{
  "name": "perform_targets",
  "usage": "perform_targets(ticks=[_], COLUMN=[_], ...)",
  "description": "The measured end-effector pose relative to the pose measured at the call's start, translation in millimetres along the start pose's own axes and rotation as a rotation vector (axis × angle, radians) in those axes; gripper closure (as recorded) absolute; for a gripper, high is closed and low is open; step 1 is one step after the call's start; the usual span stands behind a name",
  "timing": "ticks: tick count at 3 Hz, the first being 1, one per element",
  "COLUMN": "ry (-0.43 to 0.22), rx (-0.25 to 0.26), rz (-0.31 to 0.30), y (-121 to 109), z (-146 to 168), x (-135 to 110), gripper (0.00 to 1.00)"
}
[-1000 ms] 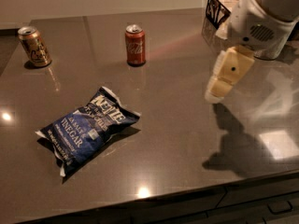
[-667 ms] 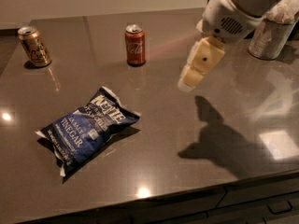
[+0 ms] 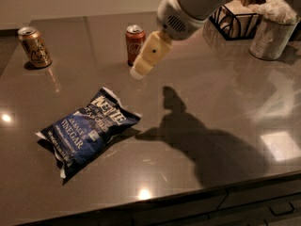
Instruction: Move orange can near blue chip bag
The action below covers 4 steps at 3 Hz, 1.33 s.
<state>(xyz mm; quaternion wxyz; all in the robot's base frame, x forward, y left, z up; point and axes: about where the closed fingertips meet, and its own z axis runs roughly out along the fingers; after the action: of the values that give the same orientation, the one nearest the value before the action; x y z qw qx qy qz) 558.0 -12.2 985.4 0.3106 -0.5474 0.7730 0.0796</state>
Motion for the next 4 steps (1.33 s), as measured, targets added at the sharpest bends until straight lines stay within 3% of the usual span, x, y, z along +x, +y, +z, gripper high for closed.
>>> perform_targets(ticks=[2,3,4], ry=[-0.093,-0.154,-0.154], rx=[0.017,0.049,0.049], rz=[0.069,0.131,0.131], y=[-1,6,6], z=[57,101,101], x=[-63,-117,-117], gripper=[0.00,0.00,0.00])
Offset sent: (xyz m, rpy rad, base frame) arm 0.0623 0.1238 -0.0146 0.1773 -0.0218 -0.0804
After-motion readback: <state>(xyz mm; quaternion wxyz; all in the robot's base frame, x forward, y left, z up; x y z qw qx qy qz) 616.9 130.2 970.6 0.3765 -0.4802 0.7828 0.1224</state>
